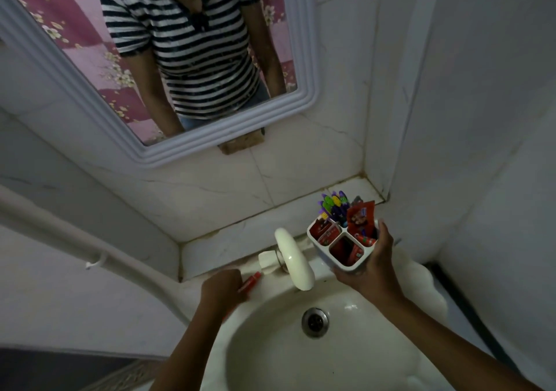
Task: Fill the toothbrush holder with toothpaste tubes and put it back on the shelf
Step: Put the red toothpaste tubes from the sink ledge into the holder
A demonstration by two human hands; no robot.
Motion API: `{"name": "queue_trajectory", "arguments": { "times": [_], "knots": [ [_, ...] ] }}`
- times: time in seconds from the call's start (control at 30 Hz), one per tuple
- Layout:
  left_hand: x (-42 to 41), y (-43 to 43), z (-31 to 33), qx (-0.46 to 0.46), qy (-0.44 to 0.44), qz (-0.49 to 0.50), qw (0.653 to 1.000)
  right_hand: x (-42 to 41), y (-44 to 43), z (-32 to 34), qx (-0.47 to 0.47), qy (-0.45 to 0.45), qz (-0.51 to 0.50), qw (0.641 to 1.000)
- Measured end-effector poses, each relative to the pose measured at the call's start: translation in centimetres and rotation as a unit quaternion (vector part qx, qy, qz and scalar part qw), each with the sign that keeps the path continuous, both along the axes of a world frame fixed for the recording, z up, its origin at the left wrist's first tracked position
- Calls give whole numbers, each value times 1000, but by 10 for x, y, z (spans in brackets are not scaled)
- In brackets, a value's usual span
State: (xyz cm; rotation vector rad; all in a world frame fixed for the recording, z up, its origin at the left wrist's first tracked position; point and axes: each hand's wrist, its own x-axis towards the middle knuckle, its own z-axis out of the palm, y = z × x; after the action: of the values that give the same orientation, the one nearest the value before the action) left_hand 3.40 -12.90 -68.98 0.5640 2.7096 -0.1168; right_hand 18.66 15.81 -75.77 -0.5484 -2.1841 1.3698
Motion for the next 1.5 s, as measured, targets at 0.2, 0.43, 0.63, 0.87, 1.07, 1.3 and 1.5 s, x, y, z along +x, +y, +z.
{"name": "queue_trajectory", "arguments": {
  "times": [0.2,0.43,0.63,0.87,1.07,1.3,1.5],
  "knots": [
    [-12,7,23,58,-14,9,998,2,1,4,7,12,4,1000],
    [-23,72,147,282,84,-78,952,-1,0,2,-11,16,2,1000],
    [25,154,186,154,53,-231,959,0,-2,10,-6,18,-6,1000],
    [57,197,135,36,98,-301,948,1,0,19,1,4,-17,1000],
    [33,161,147,240,78,-120,960,3,3,24,-30,28,-15,999],
    [28,133,180,373,-91,-42,923,-12,5,126,-41,142,5,989],
    [42,137,319,619,-46,-107,777,-39,28,287,7,297,-12,955]
  ]
}}
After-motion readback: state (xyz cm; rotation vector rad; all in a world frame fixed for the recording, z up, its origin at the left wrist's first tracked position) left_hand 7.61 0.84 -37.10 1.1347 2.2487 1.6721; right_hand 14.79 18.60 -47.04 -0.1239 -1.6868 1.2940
